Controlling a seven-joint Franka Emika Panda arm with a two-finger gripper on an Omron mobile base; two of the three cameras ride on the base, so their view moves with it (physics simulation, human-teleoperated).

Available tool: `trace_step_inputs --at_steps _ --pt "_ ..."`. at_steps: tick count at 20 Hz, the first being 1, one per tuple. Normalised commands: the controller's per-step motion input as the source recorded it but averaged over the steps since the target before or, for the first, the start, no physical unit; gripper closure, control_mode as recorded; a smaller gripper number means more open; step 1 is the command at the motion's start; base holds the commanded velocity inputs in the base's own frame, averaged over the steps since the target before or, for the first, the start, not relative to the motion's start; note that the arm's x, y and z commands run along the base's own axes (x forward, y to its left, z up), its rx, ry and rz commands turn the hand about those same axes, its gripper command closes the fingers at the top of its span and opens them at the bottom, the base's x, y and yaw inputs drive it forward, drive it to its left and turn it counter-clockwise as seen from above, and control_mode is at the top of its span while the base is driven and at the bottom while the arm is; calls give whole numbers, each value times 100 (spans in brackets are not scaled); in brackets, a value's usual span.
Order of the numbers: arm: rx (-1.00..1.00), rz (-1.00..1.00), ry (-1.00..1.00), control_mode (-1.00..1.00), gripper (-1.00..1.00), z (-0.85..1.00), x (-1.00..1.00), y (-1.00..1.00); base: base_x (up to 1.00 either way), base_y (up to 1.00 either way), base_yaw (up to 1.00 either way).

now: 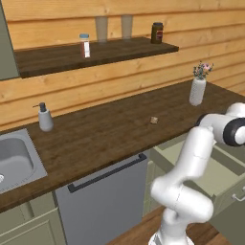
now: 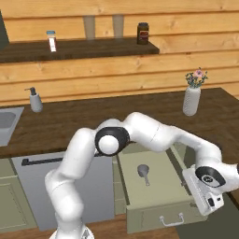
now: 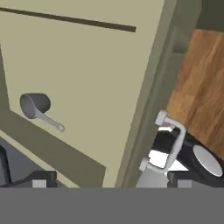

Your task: Pick the measuring cup from the drawer and place it on the counter.

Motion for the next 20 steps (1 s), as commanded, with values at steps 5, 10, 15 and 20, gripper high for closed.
trace_step_inputs --at_steps 5,10,15,20 --pt "-14 1 -5 -100 -100 100 58 100 0 0 0" --pt "-26 15 0 -100 -100 66 78 92 0 0 0" --pt "0 65 9 -100 -100 -40 72 9 0 0 0" --pt "0 68 5 -100 -100 -79 79 6 0 0 0"
